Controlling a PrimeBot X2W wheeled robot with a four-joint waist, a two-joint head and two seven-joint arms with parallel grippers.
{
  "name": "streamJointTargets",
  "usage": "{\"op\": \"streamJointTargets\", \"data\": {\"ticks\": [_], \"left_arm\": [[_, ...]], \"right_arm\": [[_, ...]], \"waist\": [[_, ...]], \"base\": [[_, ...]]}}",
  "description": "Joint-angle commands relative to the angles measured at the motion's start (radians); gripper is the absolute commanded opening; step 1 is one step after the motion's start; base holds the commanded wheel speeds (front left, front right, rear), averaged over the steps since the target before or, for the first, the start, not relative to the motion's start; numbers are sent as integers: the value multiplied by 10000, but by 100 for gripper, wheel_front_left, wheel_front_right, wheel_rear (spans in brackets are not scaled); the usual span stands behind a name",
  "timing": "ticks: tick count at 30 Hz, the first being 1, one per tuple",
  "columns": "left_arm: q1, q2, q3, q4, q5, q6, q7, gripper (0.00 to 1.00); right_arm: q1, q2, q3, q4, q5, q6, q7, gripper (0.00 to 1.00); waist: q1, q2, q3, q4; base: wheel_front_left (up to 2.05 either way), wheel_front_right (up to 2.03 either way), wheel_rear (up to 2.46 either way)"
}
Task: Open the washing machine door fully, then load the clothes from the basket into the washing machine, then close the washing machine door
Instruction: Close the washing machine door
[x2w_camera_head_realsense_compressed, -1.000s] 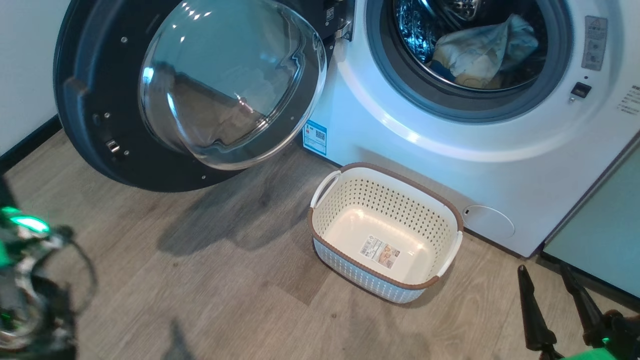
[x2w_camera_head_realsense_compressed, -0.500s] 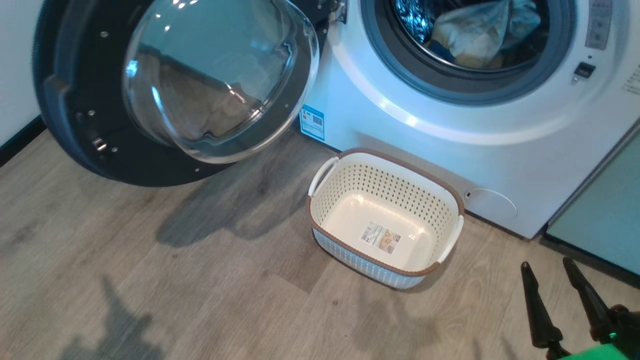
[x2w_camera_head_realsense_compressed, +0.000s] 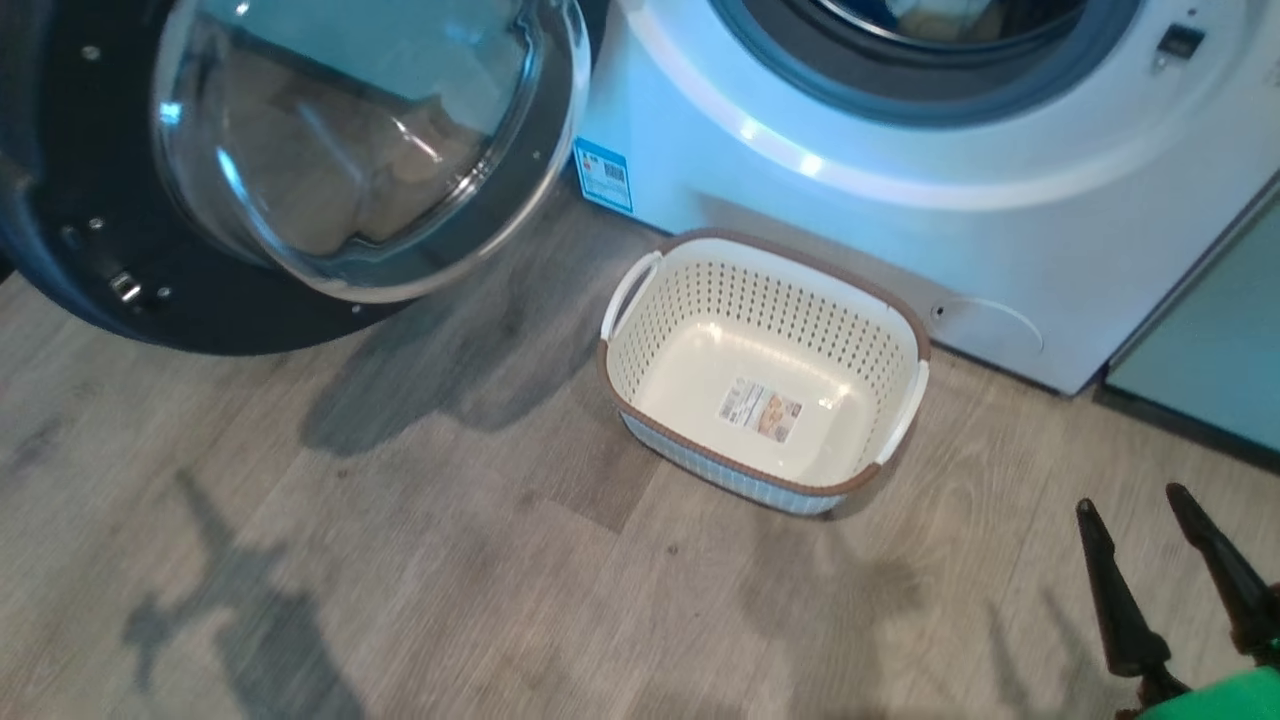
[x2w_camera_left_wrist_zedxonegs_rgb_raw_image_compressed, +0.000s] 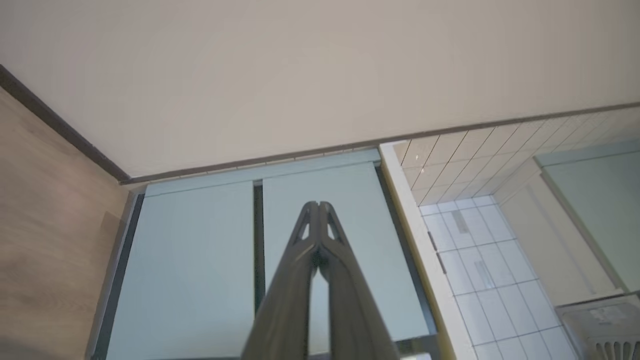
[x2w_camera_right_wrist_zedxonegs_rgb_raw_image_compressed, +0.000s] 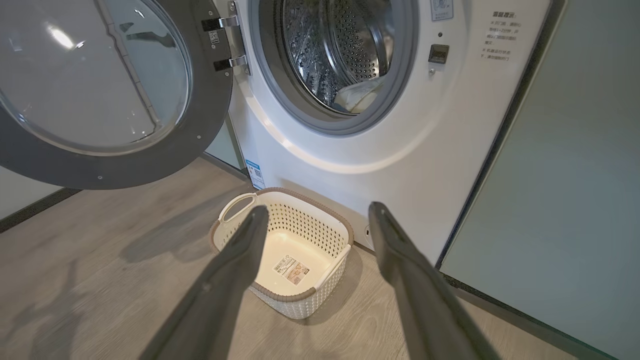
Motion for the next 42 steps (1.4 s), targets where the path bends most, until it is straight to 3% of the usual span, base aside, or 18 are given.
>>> {"op": "streamJointTargets", "data": {"ticks": [1,12,21,32,42], "left_arm": [[-470,796,104,-240,-2,-9,167,0],[-1160,967,-890,283,224,-68,1383,0],[-1548,785,-1510,377,462,-39,1828,0],[-1684,794,-1760,483,571,-94,2191,0],[-1458,977,-2614,142,960,-159,3405,0]], "right_arm": [[-452,-369,76,-427,17,-29,32,100],[-555,-725,-141,-985,111,-29,327,100],[-744,-835,-119,-1068,176,-29,344,100],[-787,-791,-209,-1042,167,-29,304,100],[-779,-744,-207,-931,179,-29,291,100]], "waist": [[-1,0,258,-93],[-1,0,1121,-312],[-1,0,1512,-494],[-1,0,1636,-574],[-1,0,1587,-414]], "base": [[0,0,0],[0,0,0],[0,0,0],[0,0,0],[0,0,0]]}}
